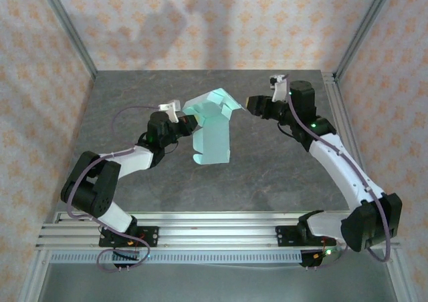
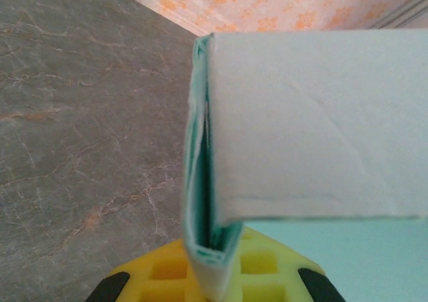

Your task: Fold the paper box

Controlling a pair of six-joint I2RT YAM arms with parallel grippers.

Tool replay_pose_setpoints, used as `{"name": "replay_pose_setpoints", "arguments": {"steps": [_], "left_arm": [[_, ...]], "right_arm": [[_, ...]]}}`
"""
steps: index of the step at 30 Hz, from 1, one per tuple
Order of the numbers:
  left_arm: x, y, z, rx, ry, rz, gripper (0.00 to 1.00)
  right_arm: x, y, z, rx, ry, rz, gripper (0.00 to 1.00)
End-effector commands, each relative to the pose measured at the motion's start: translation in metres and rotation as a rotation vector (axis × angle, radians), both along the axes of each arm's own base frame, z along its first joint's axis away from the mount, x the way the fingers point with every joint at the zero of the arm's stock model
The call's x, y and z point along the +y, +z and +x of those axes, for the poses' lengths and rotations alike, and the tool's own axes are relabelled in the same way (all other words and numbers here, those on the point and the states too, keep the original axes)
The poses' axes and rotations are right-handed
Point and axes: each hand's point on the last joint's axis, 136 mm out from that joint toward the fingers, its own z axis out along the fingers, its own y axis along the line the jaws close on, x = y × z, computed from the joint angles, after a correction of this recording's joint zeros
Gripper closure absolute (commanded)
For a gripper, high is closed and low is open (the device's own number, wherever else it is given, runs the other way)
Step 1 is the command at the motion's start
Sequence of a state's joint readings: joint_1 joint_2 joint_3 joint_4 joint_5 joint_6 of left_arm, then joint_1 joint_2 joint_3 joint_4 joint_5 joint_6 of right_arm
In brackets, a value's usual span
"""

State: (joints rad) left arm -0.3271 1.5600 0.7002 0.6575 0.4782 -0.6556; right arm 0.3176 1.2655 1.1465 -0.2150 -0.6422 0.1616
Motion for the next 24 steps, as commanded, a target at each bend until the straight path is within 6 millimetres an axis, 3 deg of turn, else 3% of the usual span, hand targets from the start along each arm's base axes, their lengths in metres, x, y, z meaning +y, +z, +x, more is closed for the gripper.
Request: {"name": "replay_pose_setpoints", "arguments": {"steps": [1,10,24], "left_arm": [[-0.007,0.017,0.000,-0.037,-0.044,0.010,1.00],[-0.006,0.010,-0.003,-0.005,-0.052,0.056,1.00],[-0.011,0.009,0.000,0.013,-0.076,0.045,1.00]], "right_arm": [[0.022,0.017,-0.012,-0.050,0.182,0.009,0.57],[0.055,0.000,-0.021,-0.011,0.310,-0.067,0.57],[0.074,-0.023,-0.021,-0.046,0.336,-0.199,0.59]]}}
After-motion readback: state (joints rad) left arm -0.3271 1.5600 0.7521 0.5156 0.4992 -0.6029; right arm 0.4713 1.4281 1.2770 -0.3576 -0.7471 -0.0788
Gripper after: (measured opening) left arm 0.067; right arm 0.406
